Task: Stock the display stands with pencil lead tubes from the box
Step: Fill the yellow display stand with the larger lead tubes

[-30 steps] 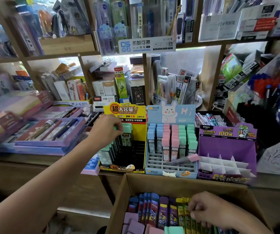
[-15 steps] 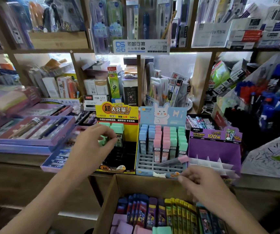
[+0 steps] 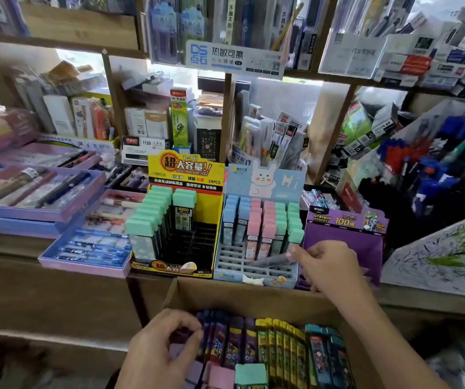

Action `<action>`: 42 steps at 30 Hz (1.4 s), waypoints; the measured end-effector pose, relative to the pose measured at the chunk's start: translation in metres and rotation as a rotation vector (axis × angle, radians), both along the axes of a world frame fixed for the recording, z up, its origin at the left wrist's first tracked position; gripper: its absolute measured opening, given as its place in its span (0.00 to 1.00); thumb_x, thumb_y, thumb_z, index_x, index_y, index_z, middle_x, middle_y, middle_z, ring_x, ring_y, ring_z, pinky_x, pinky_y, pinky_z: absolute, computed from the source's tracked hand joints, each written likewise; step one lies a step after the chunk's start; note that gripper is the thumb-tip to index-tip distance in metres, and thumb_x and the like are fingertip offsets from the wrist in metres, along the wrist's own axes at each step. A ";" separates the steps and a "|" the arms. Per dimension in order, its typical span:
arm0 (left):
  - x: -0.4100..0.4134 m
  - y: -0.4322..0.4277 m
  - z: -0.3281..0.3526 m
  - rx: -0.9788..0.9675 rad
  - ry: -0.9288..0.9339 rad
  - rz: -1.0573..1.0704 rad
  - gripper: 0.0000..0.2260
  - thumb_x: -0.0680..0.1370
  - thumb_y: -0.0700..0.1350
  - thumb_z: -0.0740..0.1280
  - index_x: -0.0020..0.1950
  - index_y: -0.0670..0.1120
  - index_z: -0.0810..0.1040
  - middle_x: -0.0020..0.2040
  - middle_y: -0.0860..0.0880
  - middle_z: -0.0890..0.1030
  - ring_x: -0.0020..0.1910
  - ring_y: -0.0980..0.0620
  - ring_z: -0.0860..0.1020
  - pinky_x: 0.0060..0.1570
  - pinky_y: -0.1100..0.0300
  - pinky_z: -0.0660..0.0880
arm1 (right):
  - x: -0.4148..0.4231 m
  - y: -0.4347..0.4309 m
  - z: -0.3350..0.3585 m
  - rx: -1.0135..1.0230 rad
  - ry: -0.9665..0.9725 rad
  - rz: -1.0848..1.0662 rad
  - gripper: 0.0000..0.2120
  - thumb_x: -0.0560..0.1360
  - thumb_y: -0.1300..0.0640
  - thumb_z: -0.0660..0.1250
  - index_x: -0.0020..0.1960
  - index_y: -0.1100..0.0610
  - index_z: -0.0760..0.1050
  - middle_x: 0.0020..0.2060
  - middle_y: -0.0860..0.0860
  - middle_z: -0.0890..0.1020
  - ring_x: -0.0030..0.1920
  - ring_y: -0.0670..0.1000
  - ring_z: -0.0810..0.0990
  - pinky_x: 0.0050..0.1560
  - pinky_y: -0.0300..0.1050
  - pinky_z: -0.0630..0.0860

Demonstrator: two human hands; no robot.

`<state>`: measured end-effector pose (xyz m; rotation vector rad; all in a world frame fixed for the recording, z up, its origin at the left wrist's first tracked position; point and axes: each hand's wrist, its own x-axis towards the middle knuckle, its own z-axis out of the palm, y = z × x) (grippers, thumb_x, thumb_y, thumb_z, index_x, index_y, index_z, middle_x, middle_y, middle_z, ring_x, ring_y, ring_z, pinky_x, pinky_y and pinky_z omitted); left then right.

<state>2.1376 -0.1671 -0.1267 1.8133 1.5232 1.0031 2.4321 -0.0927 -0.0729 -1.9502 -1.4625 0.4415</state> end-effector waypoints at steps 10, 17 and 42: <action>-0.001 0.001 -0.006 -0.014 -0.037 0.019 0.15 0.68 0.37 0.80 0.39 0.57 0.82 0.40 0.60 0.83 0.40 0.62 0.81 0.41 0.75 0.72 | 0.005 0.011 0.004 0.008 0.260 -0.006 0.17 0.72 0.49 0.78 0.32 0.60 0.84 0.23 0.51 0.82 0.24 0.52 0.81 0.35 0.48 0.80; -0.001 0.000 -0.003 -0.038 -0.022 0.019 0.13 0.70 0.39 0.80 0.38 0.57 0.82 0.41 0.61 0.83 0.43 0.62 0.82 0.42 0.75 0.73 | -0.010 -0.003 0.035 0.142 0.373 0.089 0.10 0.75 0.57 0.77 0.35 0.57 0.85 0.28 0.55 0.84 0.25 0.58 0.80 0.28 0.45 0.82; 0.000 -0.002 -0.002 -0.105 -0.086 0.050 0.12 0.71 0.39 0.78 0.40 0.57 0.82 0.39 0.59 0.83 0.41 0.59 0.82 0.41 0.69 0.76 | -0.031 0.030 0.047 0.216 -0.121 0.489 0.10 0.77 0.62 0.74 0.57 0.54 0.86 0.46 0.45 0.86 0.47 0.39 0.83 0.49 0.31 0.79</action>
